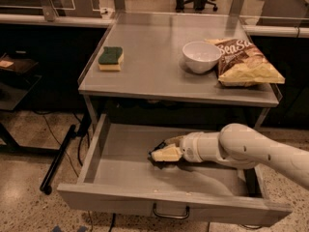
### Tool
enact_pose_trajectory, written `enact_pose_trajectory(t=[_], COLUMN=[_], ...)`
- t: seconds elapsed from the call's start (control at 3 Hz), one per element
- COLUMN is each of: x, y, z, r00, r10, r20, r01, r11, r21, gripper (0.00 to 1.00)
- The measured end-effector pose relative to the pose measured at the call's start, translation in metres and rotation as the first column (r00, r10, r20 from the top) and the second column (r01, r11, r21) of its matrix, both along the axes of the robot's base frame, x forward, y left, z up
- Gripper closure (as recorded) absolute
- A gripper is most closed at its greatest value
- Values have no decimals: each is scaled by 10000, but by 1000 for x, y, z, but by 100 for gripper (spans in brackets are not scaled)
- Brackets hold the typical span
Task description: Place rxbar blueberry into top drawer
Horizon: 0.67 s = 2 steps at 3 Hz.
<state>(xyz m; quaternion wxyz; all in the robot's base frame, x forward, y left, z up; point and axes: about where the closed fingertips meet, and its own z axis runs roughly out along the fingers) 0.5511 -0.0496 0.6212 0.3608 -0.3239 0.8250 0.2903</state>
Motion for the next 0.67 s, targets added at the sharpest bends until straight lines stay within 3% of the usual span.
enact_pose_trajectory(t=[0.33,0.67], x=[-2,-2], y=[9,9], z=[-20,-20], r00=[9994,9994], r10=[180,183], r20=[-287,-297], r01=[-176,-179], r11=[9997,9997], r21=[146,152], gripper=[100,73])
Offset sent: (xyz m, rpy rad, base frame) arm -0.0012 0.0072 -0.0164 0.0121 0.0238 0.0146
